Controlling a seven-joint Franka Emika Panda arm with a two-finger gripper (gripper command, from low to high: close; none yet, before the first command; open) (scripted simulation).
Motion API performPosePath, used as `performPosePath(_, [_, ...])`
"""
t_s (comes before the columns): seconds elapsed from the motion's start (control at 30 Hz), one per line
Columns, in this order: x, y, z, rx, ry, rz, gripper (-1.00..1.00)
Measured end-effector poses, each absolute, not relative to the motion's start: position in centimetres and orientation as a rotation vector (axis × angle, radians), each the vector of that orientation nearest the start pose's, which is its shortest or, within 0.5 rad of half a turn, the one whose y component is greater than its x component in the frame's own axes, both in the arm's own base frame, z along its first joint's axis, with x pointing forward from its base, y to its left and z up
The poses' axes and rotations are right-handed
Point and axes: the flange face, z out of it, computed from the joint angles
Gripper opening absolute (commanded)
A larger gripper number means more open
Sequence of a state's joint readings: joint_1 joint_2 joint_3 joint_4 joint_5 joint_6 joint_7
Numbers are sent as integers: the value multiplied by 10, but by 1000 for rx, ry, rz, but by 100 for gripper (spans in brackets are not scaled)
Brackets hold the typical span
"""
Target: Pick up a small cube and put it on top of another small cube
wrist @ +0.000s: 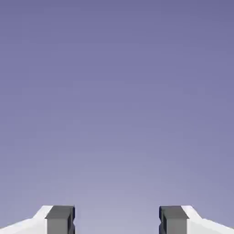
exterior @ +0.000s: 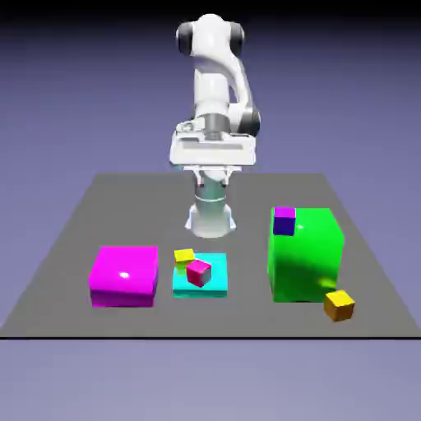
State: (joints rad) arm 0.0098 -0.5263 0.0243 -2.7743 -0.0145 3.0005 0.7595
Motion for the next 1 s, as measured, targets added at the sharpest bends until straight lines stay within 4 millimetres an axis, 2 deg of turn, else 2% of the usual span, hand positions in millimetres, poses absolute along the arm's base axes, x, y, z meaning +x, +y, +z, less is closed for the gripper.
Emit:
performPosePath(0.23, [458, 80, 413, -2770, 880, -704, 0])
performPosePath(0.47, [496, 155, 358, -2966, 809, -402, 0])
performPosePath(0.7, [518, 223, 302, -3104, 766, -105, 0])
performPosePath(1.0, [525, 304, 240, -3207, 727, 256, 0])
